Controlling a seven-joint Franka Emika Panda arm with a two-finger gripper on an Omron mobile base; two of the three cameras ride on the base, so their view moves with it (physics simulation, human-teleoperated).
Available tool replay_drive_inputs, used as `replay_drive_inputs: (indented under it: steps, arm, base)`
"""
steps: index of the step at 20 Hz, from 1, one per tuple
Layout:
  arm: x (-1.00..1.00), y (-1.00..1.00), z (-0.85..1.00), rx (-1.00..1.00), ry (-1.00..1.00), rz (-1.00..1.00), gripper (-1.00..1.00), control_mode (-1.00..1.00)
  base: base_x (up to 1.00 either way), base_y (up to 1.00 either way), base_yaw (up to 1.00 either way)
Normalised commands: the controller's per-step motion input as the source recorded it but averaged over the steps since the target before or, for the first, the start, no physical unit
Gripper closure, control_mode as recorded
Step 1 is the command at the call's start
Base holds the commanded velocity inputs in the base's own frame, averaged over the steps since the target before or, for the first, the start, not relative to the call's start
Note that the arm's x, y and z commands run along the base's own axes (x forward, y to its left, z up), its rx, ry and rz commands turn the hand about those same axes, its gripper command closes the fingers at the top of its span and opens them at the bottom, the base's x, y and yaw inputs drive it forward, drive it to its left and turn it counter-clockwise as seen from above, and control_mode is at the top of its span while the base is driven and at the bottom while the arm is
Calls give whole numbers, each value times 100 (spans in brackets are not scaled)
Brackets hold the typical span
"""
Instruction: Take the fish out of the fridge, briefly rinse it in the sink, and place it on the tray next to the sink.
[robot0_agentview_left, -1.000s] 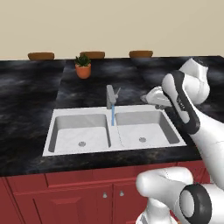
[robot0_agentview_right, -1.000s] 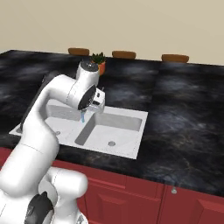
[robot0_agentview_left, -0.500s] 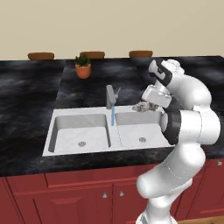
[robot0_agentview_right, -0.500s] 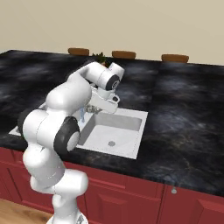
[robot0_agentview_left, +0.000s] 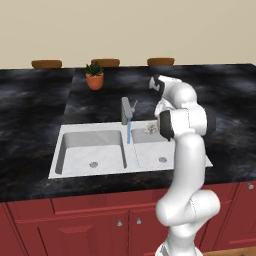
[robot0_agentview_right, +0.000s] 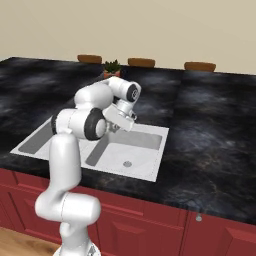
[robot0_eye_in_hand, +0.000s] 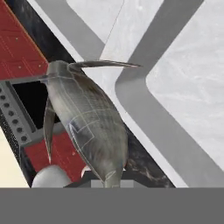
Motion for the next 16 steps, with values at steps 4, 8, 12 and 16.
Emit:
replay_drive_inputs:
  steps: [4, 8, 12, 16]
  arm:
    - [0, 50, -16, 0, -2, 1, 100, -100]
    - [1, 61, -18, 1, 0, 0, 100, -100]
    - [3, 68, -14, 1, 0, 0, 100, -100]
    - [5, 13, 0, 0, -2, -1, 100, -100]
  base:
    - [0, 0, 0]
    - [0, 0, 0]
    - [0, 0, 0]
    - [0, 0, 0]
